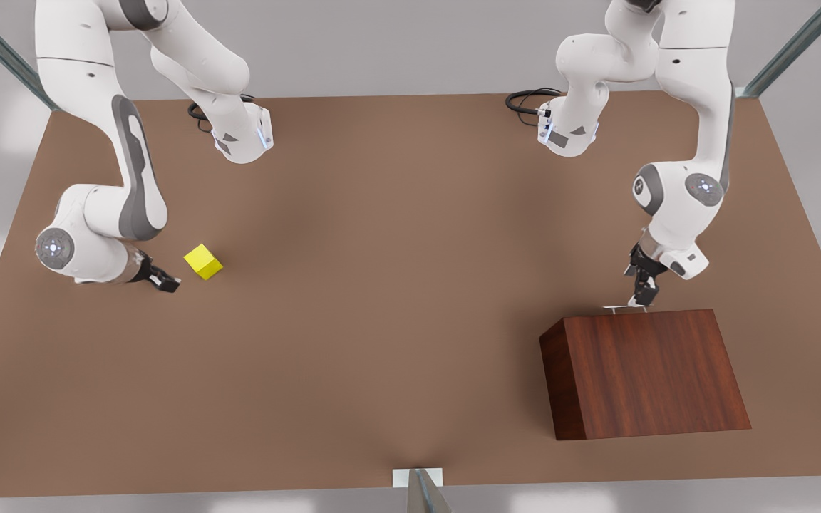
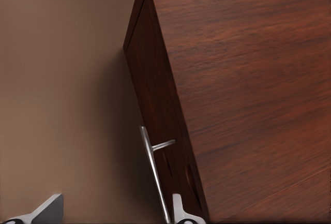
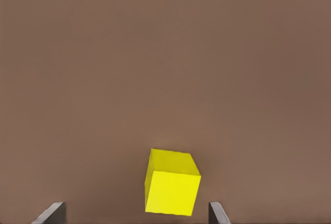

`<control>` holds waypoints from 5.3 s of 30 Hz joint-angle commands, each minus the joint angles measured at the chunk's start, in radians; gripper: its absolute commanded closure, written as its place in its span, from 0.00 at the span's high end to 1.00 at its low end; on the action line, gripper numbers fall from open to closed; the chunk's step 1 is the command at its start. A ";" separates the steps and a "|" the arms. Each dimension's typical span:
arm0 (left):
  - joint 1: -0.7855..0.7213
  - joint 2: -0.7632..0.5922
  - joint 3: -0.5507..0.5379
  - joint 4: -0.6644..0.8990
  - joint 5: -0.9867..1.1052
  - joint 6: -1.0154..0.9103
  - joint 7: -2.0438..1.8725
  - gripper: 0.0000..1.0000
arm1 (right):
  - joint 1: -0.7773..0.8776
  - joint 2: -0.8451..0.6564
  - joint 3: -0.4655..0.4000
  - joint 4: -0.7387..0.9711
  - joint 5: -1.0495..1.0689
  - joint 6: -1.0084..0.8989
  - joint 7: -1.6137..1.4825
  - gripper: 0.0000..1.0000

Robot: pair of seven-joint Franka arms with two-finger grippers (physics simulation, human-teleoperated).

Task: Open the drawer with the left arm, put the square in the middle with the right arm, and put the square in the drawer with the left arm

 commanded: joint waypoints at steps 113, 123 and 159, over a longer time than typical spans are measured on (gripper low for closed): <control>0.000 -0.140 0.029 -0.101 0.011 -0.380 -0.005 1.00 | 0.866 0.421 0.150 0.456 0.244 0.204 0.991 0.91; -0.013 -0.165 0.028 -0.100 0.009 -0.436 -0.051 1.00 | 0.297 0.156 0.147 0.485 0.097 -0.239 0.011 1.00; -0.543 0.424 -0.555 0.673 0.135 -0.742 0.959 1.00 | 0.318 -0.091 -0.143 0.631 -0.008 -0.558 -0.671 1.00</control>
